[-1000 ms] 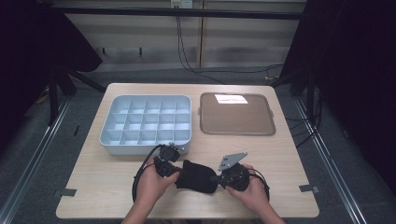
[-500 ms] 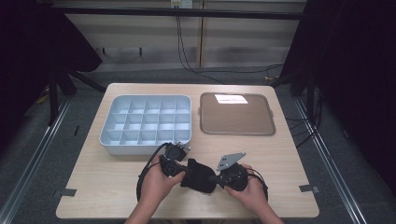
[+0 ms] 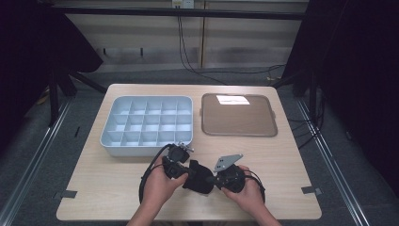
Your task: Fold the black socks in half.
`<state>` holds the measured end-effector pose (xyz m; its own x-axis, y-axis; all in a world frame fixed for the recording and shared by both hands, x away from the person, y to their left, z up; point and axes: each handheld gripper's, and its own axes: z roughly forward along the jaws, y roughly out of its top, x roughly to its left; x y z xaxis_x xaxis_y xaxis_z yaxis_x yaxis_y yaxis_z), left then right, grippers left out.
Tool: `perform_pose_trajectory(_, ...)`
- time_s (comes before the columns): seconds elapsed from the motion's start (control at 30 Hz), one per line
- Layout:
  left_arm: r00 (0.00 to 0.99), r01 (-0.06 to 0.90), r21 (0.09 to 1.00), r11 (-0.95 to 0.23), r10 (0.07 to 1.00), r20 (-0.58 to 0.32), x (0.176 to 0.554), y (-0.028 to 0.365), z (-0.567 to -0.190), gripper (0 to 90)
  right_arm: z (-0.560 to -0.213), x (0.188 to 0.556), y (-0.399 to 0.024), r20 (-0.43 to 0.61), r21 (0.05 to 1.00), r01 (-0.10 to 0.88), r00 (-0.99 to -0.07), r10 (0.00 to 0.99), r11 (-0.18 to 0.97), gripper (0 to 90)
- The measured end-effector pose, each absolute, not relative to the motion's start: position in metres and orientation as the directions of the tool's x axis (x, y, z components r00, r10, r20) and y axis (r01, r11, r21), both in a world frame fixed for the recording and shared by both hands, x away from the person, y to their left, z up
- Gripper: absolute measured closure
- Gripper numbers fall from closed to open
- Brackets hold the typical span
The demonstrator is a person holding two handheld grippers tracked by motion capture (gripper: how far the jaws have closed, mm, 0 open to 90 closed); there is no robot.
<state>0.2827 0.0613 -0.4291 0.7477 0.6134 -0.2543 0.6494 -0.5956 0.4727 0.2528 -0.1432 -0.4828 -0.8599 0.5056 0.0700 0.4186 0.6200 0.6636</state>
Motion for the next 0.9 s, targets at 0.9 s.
perform_pose_trajectory(0.9, 0.753, 0.645, 0.471, -0.602, 0.606, -0.257, 0.283, 0.051, -0.439, 81.8, -0.471, 0.253, -0.176, 0.100, 0.687, 0.467, -0.820, 0.563, 0.557, 90.0)
